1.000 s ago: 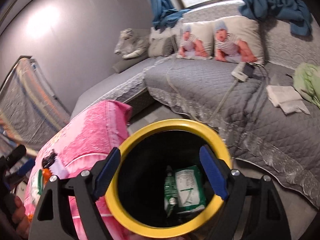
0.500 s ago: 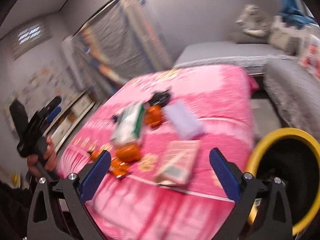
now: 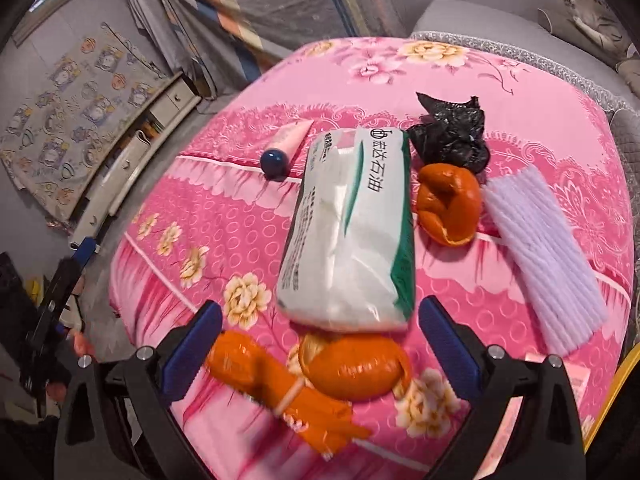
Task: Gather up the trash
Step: 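Grasp another white-green printed bag on the bed with the right tool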
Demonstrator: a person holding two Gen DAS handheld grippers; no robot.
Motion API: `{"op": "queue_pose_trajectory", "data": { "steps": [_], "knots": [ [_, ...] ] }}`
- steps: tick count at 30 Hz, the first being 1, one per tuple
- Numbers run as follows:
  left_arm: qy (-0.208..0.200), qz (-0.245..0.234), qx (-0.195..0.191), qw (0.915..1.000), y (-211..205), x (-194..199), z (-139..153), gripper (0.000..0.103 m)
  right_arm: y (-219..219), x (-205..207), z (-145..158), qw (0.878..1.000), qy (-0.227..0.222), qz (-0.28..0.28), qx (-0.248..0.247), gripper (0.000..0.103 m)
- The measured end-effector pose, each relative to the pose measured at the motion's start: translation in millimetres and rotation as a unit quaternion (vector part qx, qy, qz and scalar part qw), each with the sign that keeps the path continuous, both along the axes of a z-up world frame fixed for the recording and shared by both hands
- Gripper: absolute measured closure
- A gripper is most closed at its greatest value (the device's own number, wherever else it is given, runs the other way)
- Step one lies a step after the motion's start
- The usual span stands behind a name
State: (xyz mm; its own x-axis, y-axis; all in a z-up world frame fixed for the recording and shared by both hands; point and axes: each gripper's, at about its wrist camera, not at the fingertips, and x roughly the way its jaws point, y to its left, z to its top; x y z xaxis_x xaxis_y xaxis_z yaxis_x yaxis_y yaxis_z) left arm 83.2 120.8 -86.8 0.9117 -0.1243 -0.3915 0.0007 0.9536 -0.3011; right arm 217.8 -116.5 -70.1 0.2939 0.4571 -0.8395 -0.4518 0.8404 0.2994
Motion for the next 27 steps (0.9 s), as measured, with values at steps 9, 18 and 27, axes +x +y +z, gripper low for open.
{"op": "queue_pose_trajectory", "data": {
  "steps": [9, 18, 27],
  "knots": [
    [0.023, -0.026, 0.006, 0.9994, 4.1, 4.2, -22.8, 0.008, 45.7, 33.5, -30.4, 0.995, 0.028, -0.003, -0.091, 0.008],
    [0.021, -0.046, 0.043, 0.9978, -0.9, -0.4, -21.9, 0.008, 62.4, 48.6, -41.7, 0.99, 0.01, -0.006, -0.137, 0.042],
    [0.009, -0.073, 0.111, 0.991, -28.7, -6.5, -19.0, 0.008, 48.8, 44.5, -30.4, 0.998, 0.014, 0.009, -0.065, 0.081]
  ]
}}
